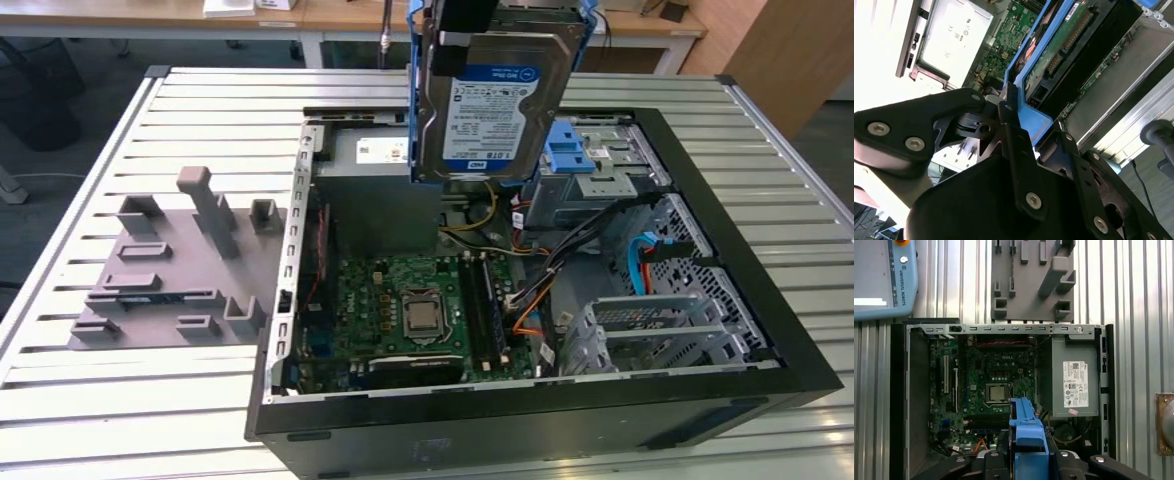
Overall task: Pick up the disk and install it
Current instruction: 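Insert the disk into the insertion slot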
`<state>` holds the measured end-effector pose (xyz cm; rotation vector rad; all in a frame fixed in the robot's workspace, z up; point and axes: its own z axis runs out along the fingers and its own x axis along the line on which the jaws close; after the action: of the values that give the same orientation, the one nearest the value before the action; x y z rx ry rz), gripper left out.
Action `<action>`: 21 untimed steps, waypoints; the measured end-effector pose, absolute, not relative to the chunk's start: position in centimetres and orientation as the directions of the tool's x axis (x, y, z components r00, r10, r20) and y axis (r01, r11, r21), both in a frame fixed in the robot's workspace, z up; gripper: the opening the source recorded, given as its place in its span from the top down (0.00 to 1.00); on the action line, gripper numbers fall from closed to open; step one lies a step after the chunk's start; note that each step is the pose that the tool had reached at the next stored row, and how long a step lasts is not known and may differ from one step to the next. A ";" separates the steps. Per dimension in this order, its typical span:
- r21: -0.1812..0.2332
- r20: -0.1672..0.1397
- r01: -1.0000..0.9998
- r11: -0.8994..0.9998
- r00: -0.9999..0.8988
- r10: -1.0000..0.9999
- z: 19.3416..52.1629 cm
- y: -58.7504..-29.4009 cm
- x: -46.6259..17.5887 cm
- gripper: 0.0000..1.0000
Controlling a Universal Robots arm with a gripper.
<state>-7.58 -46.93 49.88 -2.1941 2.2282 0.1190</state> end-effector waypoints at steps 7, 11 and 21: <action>0.046 -0.062 -0.999 0.014 -0.017 -0.998 49.9 -46.9 -7.6 0.63; 0.046 -0.062 -0.999 0.014 -0.017 -0.998 49.9 -47.0 -7.6 0.63; 0.046 -0.062 -0.999 0.014 -0.017 -0.998 49.8 -48.1 -7.6 0.63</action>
<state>-7.57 -48.12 49.83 -2.1940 2.2280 0.1192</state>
